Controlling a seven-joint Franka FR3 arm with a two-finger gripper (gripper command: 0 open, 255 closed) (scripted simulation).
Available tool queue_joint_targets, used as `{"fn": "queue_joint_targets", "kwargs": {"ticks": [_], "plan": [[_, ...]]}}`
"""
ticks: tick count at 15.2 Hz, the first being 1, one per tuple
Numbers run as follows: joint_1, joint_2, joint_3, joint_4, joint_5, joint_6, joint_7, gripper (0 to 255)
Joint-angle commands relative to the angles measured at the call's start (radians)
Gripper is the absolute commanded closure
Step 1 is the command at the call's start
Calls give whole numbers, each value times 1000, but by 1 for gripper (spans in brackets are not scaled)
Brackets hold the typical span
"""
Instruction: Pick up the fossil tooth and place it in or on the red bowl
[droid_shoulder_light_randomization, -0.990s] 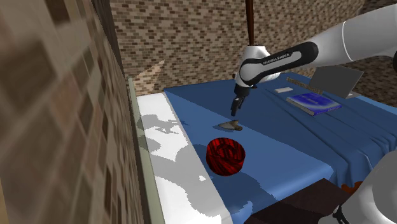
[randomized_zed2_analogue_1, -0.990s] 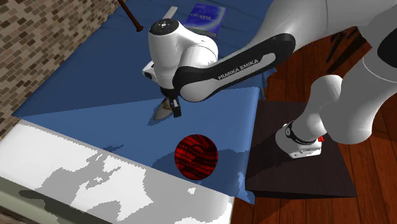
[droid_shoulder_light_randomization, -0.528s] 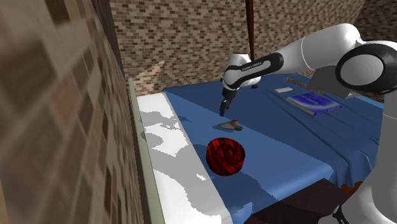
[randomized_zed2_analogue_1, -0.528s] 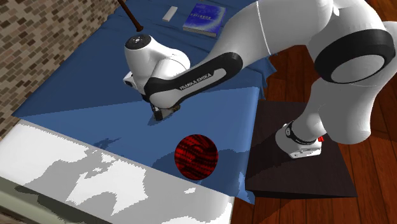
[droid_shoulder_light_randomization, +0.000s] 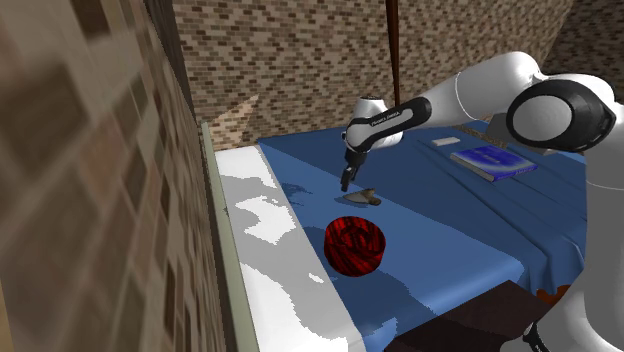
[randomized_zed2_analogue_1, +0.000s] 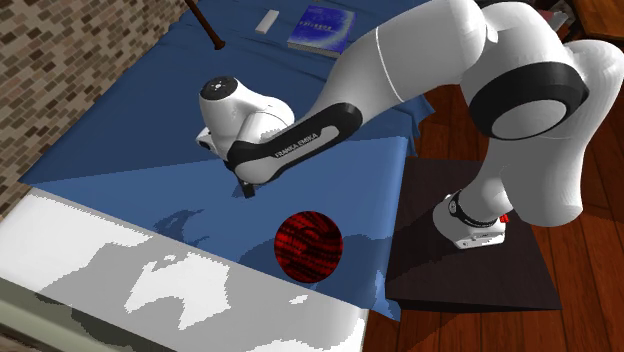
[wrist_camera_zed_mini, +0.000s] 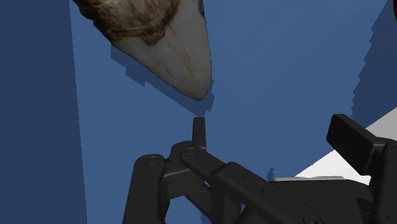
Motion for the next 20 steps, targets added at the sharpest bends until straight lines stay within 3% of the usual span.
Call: {"fn": "queue_joint_targets", "kwargs": {"ticks": [1, 7, 8, 17, 18, 20], "plan": [[0, 8, 1, 4, 1, 6, 0, 0], [0, 8, 1, 4, 1, 5, 0, 0], [0, 8, 1, 4, 1, 5, 0, 255], [0, 8, 1, 4, 1, 5, 0, 255], [0, 8, 1, 4, 1, 5, 0, 0], [-2, 71, -12, 67, -68, -31, -75, 0]]}}
